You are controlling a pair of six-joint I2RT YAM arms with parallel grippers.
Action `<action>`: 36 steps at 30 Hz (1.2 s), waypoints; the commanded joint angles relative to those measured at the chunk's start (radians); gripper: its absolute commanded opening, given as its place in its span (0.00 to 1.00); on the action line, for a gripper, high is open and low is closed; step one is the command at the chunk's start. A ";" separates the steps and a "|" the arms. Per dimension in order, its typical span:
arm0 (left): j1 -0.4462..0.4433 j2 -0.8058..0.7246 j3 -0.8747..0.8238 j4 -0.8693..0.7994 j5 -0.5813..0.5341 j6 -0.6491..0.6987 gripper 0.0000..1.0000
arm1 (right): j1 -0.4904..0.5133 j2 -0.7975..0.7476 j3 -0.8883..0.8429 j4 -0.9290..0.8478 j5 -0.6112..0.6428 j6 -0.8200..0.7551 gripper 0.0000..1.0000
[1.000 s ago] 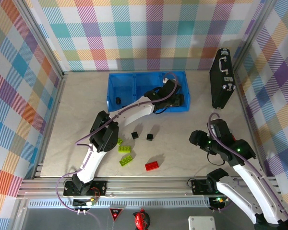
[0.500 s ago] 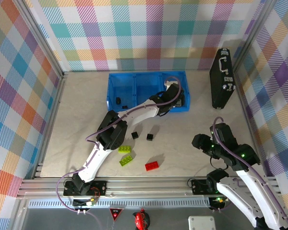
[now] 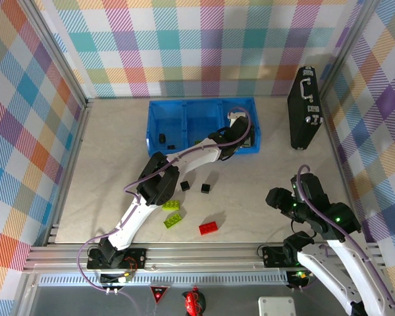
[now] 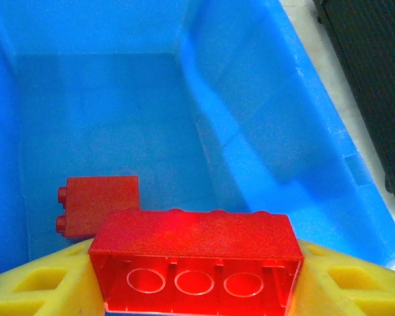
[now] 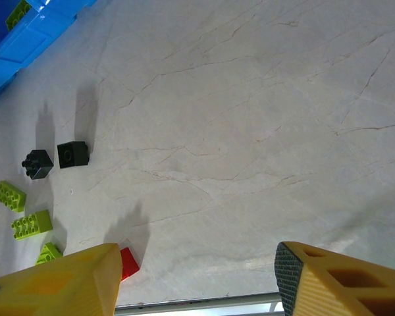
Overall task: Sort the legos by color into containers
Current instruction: Place the lego in the container.
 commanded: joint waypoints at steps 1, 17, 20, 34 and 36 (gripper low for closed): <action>-0.007 0.007 0.034 0.009 -0.006 -0.007 0.32 | -0.007 -0.008 0.030 -0.022 0.015 0.008 0.64; -0.007 -0.032 0.025 -0.010 0.010 0.012 0.49 | -0.007 0.001 0.030 -0.016 0.015 -0.004 0.65; -0.007 -0.042 0.020 -0.009 0.016 0.011 0.52 | -0.007 0.013 0.035 -0.012 0.011 -0.012 0.65; -0.007 -0.068 -0.003 -0.006 0.010 0.019 0.64 | -0.007 0.013 0.044 -0.020 0.012 -0.022 0.65; -0.007 -0.069 -0.005 -0.006 0.009 0.020 0.68 | -0.007 0.014 0.046 -0.022 0.013 -0.022 0.65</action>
